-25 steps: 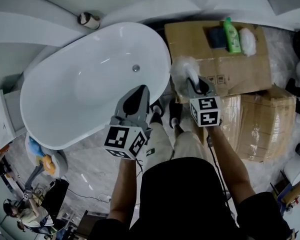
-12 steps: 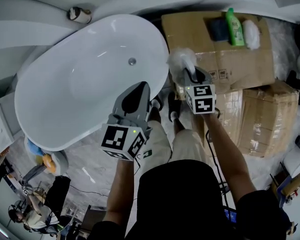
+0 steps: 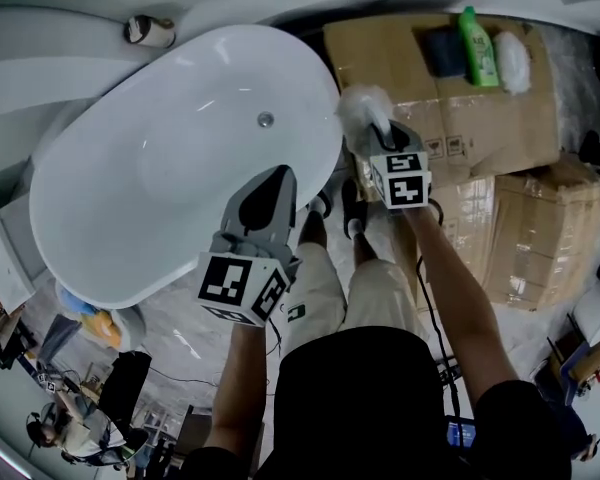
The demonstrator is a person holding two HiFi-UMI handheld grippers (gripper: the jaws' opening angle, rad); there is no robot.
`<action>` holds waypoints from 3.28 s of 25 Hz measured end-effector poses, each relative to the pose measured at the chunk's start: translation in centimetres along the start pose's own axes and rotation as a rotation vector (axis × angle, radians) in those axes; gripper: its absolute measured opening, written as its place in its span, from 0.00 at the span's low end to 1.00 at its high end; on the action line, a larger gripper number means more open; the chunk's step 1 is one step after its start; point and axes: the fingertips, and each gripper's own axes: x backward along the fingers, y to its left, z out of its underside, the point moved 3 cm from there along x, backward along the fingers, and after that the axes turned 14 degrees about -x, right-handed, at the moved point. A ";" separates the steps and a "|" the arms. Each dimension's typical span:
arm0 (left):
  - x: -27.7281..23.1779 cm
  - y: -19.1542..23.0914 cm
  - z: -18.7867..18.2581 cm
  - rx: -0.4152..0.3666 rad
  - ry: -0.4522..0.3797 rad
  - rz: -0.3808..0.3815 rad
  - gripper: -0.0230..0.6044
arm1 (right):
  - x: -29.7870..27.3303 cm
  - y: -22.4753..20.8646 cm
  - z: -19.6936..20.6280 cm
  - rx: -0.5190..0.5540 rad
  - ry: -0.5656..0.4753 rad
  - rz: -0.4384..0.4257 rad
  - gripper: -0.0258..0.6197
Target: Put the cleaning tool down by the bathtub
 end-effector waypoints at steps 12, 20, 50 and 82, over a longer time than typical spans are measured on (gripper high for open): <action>-1.4 0.9 1.1 0.003 0.032 0.028 0.03 | -4.1 -2.0 0.7 -0.019 0.046 0.051 0.18; -2.0 0.8 1.8 -0.016 0.060 0.045 0.03 | -5.9 -3.5 0.9 -0.023 0.052 0.084 0.18; -2.3 -1.5 1.8 -0.019 0.090 0.057 0.03 | -5.1 -3.9 -0.1 -0.031 0.029 0.009 0.25; 6.9 -8.1 1.9 0.011 -0.063 -0.098 0.03 | 6.5 -1.0 0.2 0.112 -0.105 -0.135 0.25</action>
